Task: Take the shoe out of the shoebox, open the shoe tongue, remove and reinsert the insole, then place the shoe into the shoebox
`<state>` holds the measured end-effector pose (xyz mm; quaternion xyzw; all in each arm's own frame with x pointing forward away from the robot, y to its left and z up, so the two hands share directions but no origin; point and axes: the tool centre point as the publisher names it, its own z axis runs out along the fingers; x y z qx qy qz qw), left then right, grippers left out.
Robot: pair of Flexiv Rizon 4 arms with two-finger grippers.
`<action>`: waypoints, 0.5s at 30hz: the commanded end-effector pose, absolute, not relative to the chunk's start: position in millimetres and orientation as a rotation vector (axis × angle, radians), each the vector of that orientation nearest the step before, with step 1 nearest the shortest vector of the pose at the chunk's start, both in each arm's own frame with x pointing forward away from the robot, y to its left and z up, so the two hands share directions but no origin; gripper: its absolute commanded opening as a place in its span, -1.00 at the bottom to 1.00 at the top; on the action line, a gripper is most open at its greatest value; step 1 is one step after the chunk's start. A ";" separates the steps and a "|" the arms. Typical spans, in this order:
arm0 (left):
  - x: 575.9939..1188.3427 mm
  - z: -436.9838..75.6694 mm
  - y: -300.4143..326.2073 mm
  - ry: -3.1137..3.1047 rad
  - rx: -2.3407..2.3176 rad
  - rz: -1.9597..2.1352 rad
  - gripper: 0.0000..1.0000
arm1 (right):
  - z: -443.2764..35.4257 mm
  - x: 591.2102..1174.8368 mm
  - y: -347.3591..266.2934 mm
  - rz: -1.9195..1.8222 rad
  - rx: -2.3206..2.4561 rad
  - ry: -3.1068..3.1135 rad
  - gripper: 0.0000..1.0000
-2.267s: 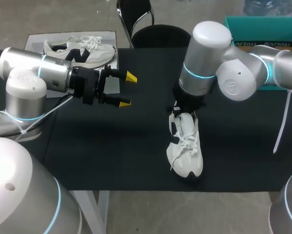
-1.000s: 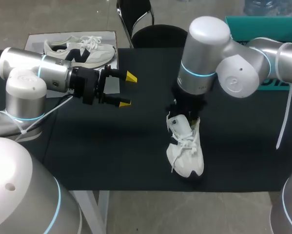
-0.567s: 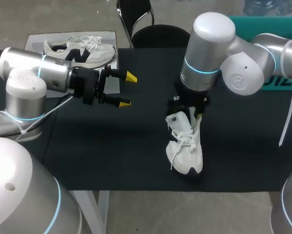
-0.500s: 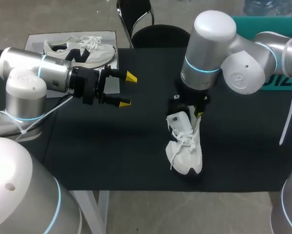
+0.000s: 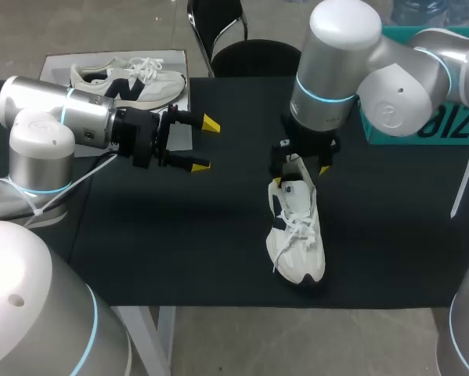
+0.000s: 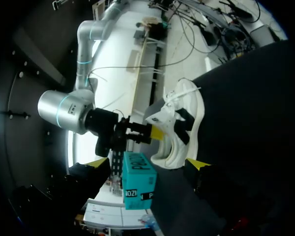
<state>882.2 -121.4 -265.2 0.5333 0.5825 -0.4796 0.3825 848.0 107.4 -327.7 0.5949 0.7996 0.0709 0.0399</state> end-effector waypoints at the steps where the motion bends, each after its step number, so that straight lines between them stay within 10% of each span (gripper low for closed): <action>1: 882.6 -265.3 -121.7 1.486 1.362 -1.223 1.00 | -314.7 840.3 105.4 0.204 1.818 2.433 1.00; 15: 882.6 -265.3 -121.7 1.486 1.362 -1.223 1.00 | -287.8 797.2 111.2 0.097 1.848 2.411 1.00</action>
